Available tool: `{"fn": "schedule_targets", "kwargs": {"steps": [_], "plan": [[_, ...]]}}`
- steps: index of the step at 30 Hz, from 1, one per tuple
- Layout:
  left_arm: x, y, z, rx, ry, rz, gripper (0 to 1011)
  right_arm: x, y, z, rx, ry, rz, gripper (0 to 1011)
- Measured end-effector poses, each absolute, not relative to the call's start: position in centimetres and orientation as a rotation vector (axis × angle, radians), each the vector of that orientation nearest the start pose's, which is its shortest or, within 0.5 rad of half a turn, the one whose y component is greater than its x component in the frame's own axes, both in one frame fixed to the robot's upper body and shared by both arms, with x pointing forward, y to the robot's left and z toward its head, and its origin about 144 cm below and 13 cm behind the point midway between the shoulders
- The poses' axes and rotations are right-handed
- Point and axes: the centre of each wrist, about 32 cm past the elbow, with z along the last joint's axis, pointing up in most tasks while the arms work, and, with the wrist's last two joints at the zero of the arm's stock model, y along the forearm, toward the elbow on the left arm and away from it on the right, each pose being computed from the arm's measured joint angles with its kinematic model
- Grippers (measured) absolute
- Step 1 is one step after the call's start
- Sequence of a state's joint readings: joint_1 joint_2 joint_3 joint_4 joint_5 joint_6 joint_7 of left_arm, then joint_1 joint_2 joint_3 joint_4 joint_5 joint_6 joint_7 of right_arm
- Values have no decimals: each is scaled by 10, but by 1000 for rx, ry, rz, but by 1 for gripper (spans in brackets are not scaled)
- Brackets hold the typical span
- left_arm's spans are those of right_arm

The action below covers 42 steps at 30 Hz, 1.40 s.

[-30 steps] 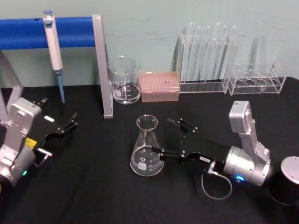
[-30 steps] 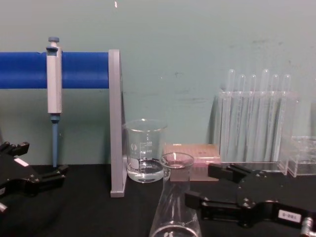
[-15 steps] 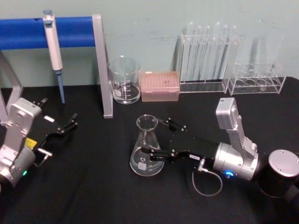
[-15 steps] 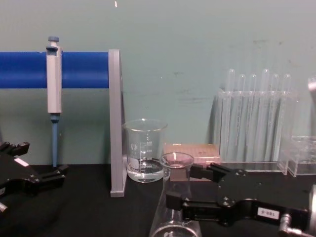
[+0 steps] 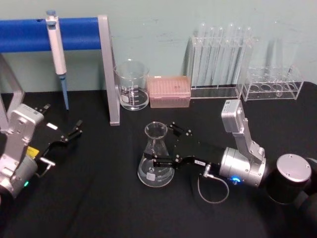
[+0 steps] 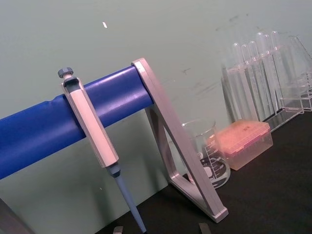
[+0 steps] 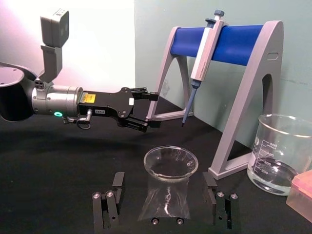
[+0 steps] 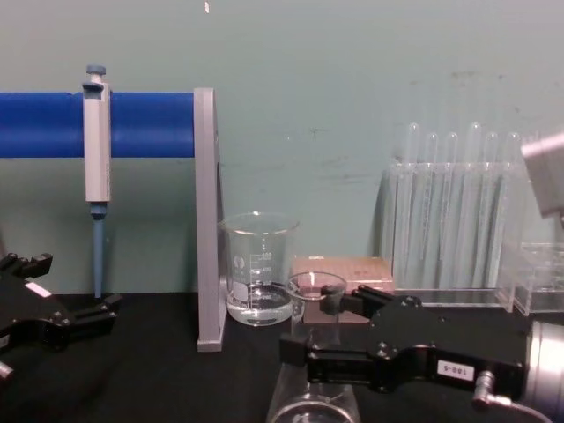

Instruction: Grasp the erlenmeyer flask with one hand, shake it three times, then place it back.

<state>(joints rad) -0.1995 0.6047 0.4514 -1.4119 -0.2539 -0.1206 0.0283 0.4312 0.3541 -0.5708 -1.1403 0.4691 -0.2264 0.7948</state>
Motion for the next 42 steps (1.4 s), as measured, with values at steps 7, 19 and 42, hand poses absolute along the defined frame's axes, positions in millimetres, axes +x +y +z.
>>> {"fn": "schedule_targets", "kwargs": {"steps": [7, 19, 42], "plan": [[489, 310, 1140, 304, -285, 1248, 1001, 553, -224, 1129, -24, -54, -440, 1000], [489, 310, 1140, 304, -285, 1248, 1001, 555, -222, 1129, -22, -51, -441, 1000], [489, 310, 1140, 304, -285, 1248, 1001, 555, -222, 1129, -23, -51, -443, 1000]]}}
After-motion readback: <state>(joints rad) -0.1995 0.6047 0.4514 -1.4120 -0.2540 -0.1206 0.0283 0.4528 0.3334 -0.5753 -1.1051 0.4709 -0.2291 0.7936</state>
